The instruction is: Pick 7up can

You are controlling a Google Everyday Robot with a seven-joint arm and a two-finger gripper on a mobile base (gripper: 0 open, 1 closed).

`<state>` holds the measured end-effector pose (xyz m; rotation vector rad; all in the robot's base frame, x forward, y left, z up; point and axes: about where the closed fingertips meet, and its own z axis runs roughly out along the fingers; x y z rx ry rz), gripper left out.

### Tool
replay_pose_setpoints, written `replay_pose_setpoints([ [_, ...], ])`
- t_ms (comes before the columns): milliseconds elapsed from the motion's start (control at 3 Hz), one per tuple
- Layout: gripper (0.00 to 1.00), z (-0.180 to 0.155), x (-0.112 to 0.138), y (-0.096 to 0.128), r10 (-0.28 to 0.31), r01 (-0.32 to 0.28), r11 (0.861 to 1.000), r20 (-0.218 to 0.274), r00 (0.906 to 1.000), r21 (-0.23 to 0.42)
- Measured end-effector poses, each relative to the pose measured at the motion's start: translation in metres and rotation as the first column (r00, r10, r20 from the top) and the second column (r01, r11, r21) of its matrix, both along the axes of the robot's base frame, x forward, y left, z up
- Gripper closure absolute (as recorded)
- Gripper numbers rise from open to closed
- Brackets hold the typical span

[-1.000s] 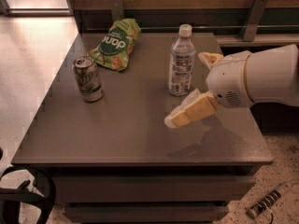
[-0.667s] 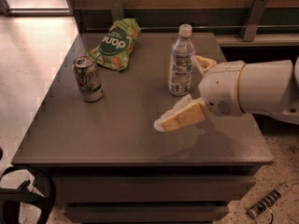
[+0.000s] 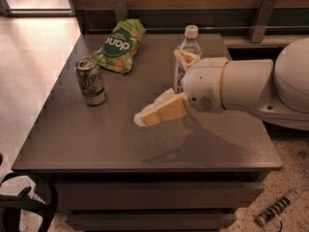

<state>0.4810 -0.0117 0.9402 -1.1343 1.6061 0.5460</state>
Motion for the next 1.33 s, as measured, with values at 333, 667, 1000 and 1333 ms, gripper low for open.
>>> replay_pose_setpoints([
  [333, 0.0, -0.004, 0.002, 0.011, 0.012, -0.012, 1.0, -0.003, 0.9999, -0.019],
  [667, 0.0, -0.014, 0.008, 0.032, 0.031, -0.031, 0.999, -0.011, 0.9995, -0.03],
  [1000, 0.0, -0.03, 0.023, 0.067, 0.061, -0.061, 0.998, -0.022, 0.9979, 0.004],
  [1333, 0.0, -0.041, 0.041, 0.097, 0.086, -0.085, 0.995, -0.019, 0.9961, 0.059],
])
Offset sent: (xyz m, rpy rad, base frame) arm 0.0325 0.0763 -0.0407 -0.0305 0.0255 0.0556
